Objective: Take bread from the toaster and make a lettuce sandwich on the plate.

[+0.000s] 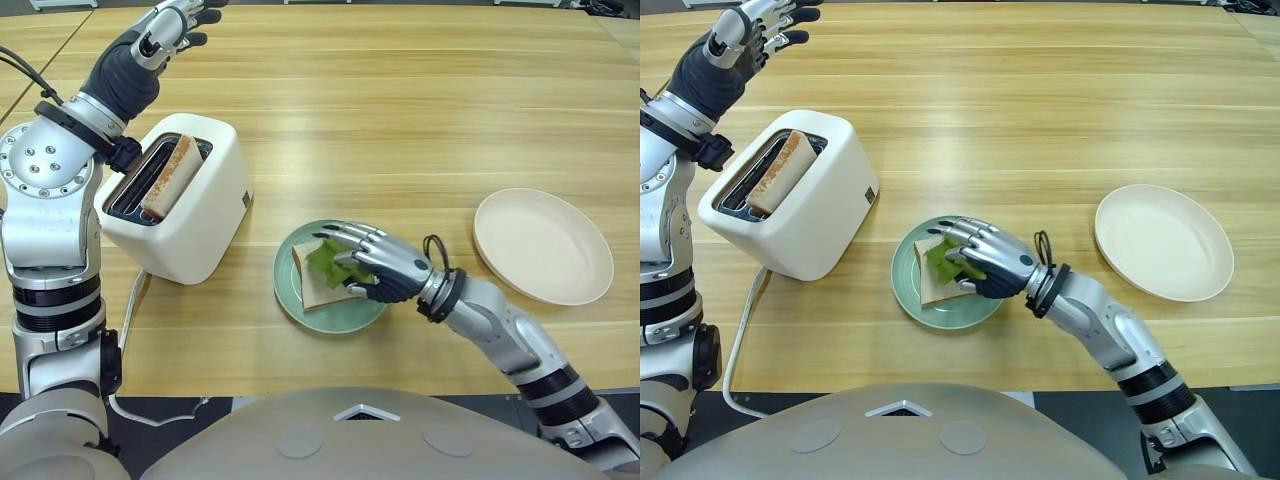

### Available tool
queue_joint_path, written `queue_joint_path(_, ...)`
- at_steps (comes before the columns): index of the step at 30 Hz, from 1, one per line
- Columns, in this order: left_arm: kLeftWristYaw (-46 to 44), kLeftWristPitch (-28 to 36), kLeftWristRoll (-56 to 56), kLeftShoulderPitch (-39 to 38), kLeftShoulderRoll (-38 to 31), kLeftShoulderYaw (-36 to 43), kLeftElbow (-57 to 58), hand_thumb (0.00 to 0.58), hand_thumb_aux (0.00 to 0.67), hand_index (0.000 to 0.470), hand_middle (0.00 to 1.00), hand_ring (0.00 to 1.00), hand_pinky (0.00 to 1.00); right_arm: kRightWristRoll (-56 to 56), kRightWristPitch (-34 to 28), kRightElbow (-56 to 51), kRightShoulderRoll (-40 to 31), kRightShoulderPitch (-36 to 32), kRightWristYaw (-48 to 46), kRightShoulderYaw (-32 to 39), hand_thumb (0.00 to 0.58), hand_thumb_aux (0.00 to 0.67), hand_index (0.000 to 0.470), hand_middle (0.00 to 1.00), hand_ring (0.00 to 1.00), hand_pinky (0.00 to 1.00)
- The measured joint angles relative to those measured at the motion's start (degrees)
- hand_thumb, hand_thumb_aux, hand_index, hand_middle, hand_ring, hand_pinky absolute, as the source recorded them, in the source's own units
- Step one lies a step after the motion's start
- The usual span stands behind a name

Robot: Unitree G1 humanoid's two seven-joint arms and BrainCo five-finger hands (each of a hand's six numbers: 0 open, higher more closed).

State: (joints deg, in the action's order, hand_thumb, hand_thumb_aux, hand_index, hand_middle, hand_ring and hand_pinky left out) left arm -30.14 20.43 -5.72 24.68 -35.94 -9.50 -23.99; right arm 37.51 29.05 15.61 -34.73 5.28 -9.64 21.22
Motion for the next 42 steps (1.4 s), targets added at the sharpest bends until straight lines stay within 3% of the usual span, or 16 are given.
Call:
queue_joint_path(8,0.71,-0.86,0.01,-1.56,0.00,0.25,0.96,0.000,0.000,0.000,0.00,0.00,0.00,4.31,-0.16,-2.57,4.16,-2.05,1.32,0.99,0.580,0.670,0.470,0.00,0.00,0.00)
queue_joint_path(9,0.74,-1.00,0.01,-1.85,0.00,0.25,0.97,0.000,0.000,0.000,0.00,0.00,0.00,5.46,-0.16,-2.92,4.25,-2.10,1.40,1.19,0.476,0.386,0.271,0.00,0.00,0.00)
queue_joint_path(10,0.74,-1.03,0.01,-2.06,-0.01,0.23,0.97,0.000,0.000,0.000,0.00,0.00,0.00,5.89,-0.20,-3.20,4.22,-2.08,1.40,1.21,0.403,0.300,0.210,0.00,0.00,0.00)
queue_joint_path(11,0.74,-1.07,0.04,-2.36,-0.19,0.21,0.94,0.000,0.000,0.000,0.00,0.00,0.00,6.39,-0.20,-3.27,4.09,-2.00,1.40,1.08,0.124,0.076,0.053,0.00,0.00,0.00)
queue_joint_path(12,0.73,-1.16,0.52,-2.65,-0.82,0.19,0.85,0.000,0.000,0.000,0.00,0.00,0.00,6.54,-0.20,-3.24,3.95,-1.87,1.41,0.89,0.000,0.000,0.000,0.00,0.00,0.00)
queue_joint_path(20,-0.60,-3.39,31.95,-15.88,-23.05,0.70,-2.02,0.000,0.000,0.000,0.00,0.00,0.00,5.46,-0.87,3.34,-0.45,1.94,-0.85,-4.63,0.000,0.000,0.000,0.00,0.00,0.00)
queue_joint_path(24,-5.25,-3.24,38.29,-20.16,-27.10,2.79,-1.78,0.000,0.000,0.000,0.00,0.00,0.00,2.88,-2.12,7.88,-0.85,2.48,-1.94,-8.95,0.000,0.000,0.000,0.00,0.00,0.00)
queue_joint_path(30,-7.58,-4.09,42.28,-19.92,-26.42,8.55,1.41,0.009,0.005,0.004,0.00,0.00,0.00,2.19,-2.59,7.38,-0.21,2.49,-1.88,-10.45,0.000,0.000,0.000,0.00,0.00,0.00)
queue_joint_path(31,-7.57,-4.26,42.75,-19.78,-26.20,8.87,1.45,0.062,0.037,0.026,0.00,0.00,0.00,2.42,-2.60,6.93,-0.18,2.48,-1.85,-10.48,0.000,0.000,0.000,0.00,0.00,0.00)
queue_joint_path(32,-7.62,-4.36,42.80,-19.48,-26.05,9.16,1.57,0.349,0.247,0.173,0.00,0.00,0.00,2.57,-2.59,6.53,-0.17,2.49,-1.77,-10.57,0.000,0.000,0.000,0.00,0.00,0.00)
queue_joint_path(33,-7.70,-4.40,42.80,-19.28,-25.87,9.23,1.70,0.472,0.381,0.267,0.00,0.00,0.00,2.60,-2.60,6.33,-0.16,2.48,-1.66,-10.61,0.000,0.000,0.000,0.00,0.00,0.00)
queue_joint_path(34,-7.81,-4.45,42.80,-19.05,-25.69,9.31,1.78,0.543,0.502,0.352,0.00,0.00,0.00,2.61,-2.58,6.01,-0.16,2.47,-1.49,-10.65,0.000,0.000,0.000,0.00,0.00,0.00)
queue_joint_path(35,-7.90,-4.56,42.77,-18.71,-25.28,9.40,1.77,0.576,0.612,0.429,0.00,0.00,0.00,2.78,-2.59,5.71,-0.16,2.47,-1.34,-10.71,0.000,0.000,0.000,0.00,0.00,0.00)
queue_joint_path(36,-7.88,-4.71,42.76,-18.38,-24.89,9.41,1.72,0.580,0.654,0.459,0.00,0.00,0.00,3.01,-2.58,5.57,-0.16,2.45,-1.21,-10.72,0.000,0.000,0.000,0.00,0.00,0.00)
queue_joint_path(42,-7.35,-6.27,41.92,-16.22,-21.52,9.38,0.87,0.580,0.670,0.470,0.00,0.00,0.00,3.03,-2.55,4.52,-0.15,2.45,-0.63,-11.05,0.000,0.000,0.000,0.00,0.00,0.00)
